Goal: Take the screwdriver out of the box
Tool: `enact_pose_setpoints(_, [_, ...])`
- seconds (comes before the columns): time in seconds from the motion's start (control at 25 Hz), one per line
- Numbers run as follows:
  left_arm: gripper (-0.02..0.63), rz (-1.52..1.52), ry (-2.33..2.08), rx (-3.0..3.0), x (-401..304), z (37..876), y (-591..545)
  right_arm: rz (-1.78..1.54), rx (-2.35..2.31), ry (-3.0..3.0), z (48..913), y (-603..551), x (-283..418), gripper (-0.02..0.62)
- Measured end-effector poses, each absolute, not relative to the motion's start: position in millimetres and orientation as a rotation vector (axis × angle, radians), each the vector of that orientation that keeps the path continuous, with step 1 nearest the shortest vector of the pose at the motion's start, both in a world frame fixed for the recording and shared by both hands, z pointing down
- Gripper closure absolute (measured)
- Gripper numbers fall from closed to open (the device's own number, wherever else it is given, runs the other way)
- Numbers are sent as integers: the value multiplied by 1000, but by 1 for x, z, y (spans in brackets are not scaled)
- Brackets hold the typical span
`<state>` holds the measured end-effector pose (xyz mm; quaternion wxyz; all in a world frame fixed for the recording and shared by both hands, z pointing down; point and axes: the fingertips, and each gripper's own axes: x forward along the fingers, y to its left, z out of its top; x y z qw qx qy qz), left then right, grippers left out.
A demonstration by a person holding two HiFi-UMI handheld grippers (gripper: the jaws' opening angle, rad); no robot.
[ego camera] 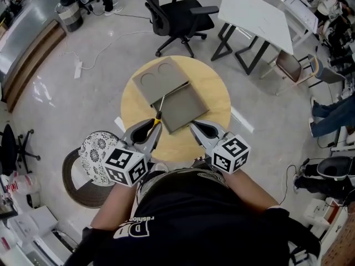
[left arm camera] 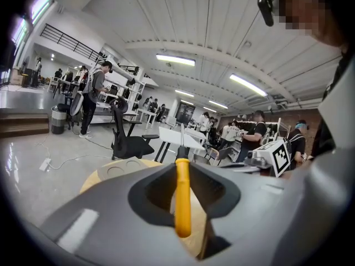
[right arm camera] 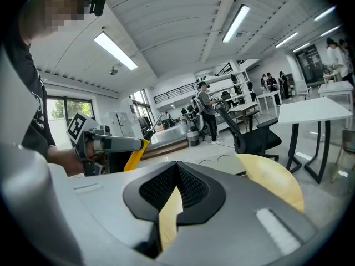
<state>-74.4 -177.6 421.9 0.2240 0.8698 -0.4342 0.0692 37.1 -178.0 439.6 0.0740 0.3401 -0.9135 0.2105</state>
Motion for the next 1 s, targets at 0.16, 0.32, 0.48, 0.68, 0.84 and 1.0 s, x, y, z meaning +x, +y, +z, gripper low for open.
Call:
enact_pose_setpoints(0.16, [471, 195, -1199, 2404, -74, 423, -179, 640, 1011, -2742, 442, -179, 36, 600])
enact_pose_setpoints(0.32, [471, 201, -1198, 2406, -73, 423, -178, 636, 1008, -2744, 442, -180, 36, 600])
enact_pose_setpoints(0.48, [469, 204, -1198, 2408, -72, 423, -176, 629, 1001, -2748, 442, -178, 35, 600])
enact_pose_setpoints(0.68, [471, 204, -1198, 2405, -73, 424, -177, 638, 992, -2747, 444, -177, 33, 600])
enact_pose_setpoints(0.84, [471, 208, -1200, 2403, -72, 425, -179, 639, 995, -2747, 445, -179, 34, 600])
enact_pose_setpoints(1.0, [471, 217, -1201, 2399, -71, 426, -181, 643, 995, -2748, 445, -180, 35, 600])
